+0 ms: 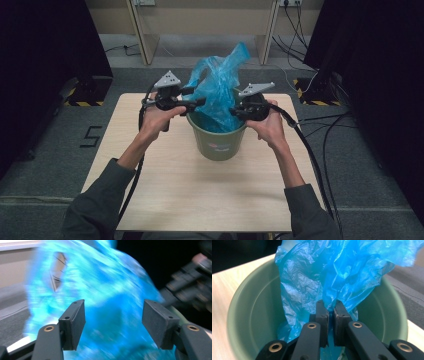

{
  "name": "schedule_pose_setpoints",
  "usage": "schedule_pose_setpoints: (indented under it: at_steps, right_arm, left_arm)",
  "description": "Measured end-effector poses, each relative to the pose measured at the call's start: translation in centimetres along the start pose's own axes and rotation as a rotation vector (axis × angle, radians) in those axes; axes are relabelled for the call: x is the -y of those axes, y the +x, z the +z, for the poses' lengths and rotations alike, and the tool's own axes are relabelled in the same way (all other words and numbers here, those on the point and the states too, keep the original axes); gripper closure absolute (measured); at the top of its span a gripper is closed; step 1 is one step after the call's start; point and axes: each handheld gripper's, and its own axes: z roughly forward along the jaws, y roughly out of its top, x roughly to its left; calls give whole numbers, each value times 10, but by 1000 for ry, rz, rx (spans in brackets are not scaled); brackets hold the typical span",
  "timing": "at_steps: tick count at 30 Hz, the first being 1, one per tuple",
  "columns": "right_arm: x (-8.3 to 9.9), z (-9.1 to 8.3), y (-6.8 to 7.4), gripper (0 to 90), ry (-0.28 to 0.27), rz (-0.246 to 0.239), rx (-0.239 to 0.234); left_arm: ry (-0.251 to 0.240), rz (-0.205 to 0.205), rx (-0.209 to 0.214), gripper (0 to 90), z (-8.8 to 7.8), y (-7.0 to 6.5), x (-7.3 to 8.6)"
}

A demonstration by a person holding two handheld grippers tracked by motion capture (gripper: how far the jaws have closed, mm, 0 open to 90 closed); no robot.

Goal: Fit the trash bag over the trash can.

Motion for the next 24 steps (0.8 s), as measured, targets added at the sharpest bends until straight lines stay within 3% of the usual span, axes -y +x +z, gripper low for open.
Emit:
schedule_pose_setpoints:
  at_steps: [2,4,5,6,8,9,10,11,12,15,16,17,18,19,20,21,24]
  right_arm:
    - [4,0,5,826,10,-13,-10]
    - [5,0,7,807,16,-21,-10]
    - [5,0,10,756,24,-25,-5]
    - [5,0,10,756,24,-25,-5]
    - [4,-2,10,675,19,-15,-8]
    - [4,-3,9,620,23,-8,-9]
    - [2,-7,8,550,17,7,10]
    - [2,-7,8,550,17,7,10]
    - [-2,-13,6,492,-6,39,35]
    - [-7,-18,1,452,-35,73,59]
    - [-12,-22,-3,409,-59,94,88]
    - [-12,-22,-3,409,-59,94,88]
    - [-19,-24,-8,383,-87,122,108]
    - [-19,-24,-8,383,-87,122,108]
    - [-28,-22,-13,357,-111,161,119]
    - [-28,-22,-13,357,-111,161,119]
    - [-48,-11,-22,336,-147,223,121]
  left_arm:
    - [5,-32,-1,341,11,10,-4]
    - [10,-36,3,333,16,12,-4]
    - [-13,-71,53,317,26,14,-4]
    - [-13,-71,53,314,26,14,-4]
    - [-21,-120,97,302,35,13,-2]
    - [-8,-114,96,299,39,12,-2]
    - [20,-69,69,353,45,11,-2]
    - [20,-69,69,387,45,11,-2]
    - [50,-41,49,438,50,13,-1]
    - [77,-26,56,682,52,14,1]
    - [92,18,49,734,51,13,2]
    - [92,18,49,769,51,13,2]
    - [96,42,41,795,50,12,3]
    - [96,42,41,814,50,12,3]
    - [97,43,47,826,48,13,4]
    - [97,43,47,832,48,13,4]
    - [105,65,40,844,45,12,5]
